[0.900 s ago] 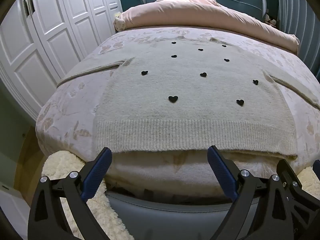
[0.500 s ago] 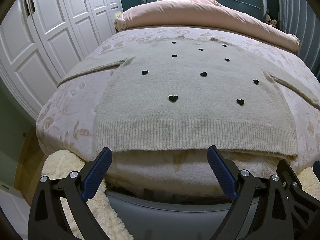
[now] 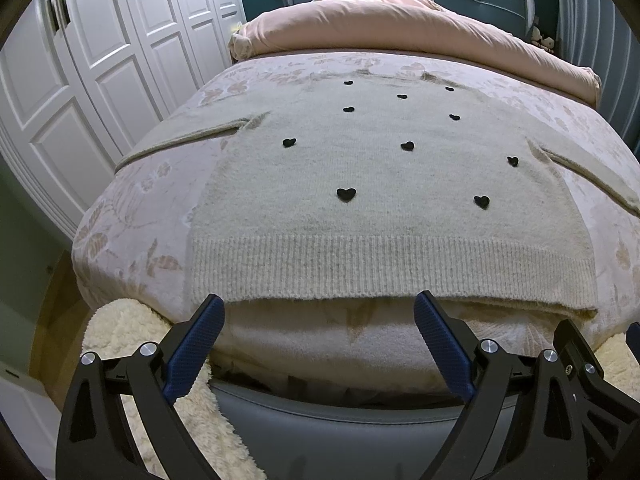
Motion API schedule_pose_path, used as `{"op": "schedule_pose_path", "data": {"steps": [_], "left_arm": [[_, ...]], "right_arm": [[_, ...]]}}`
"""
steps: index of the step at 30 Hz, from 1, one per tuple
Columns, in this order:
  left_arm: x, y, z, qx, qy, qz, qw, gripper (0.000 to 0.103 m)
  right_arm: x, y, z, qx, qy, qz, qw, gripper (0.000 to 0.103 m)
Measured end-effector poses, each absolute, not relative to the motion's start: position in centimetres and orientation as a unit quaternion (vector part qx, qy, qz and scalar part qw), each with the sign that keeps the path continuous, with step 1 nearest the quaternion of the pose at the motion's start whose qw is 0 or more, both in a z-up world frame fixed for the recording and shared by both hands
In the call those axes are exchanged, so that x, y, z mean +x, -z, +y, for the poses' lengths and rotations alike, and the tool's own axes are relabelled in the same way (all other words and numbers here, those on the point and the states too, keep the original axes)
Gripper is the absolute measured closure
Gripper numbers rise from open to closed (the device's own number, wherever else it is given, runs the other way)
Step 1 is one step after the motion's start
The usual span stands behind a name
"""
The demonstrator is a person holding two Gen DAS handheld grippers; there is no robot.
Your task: Fold small clothes
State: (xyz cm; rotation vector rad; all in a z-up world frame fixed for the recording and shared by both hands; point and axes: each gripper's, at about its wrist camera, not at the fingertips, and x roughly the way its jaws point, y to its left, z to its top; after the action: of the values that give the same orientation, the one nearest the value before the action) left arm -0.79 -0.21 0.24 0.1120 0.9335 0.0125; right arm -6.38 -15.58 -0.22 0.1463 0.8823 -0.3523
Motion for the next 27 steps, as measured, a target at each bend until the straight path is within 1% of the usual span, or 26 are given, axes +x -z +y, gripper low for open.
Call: {"op": "schedule_pose_path", "data": {"steps": [27], "left_arm": [[-0.89, 0.25, -0.14, 0.052, -0.007, 0.454, 0.890, 0.011]], "right_arm": [[-6.24, 0.43, -15.69, 0.074, 0.169, 0.426, 0.886, 0.005]]}}
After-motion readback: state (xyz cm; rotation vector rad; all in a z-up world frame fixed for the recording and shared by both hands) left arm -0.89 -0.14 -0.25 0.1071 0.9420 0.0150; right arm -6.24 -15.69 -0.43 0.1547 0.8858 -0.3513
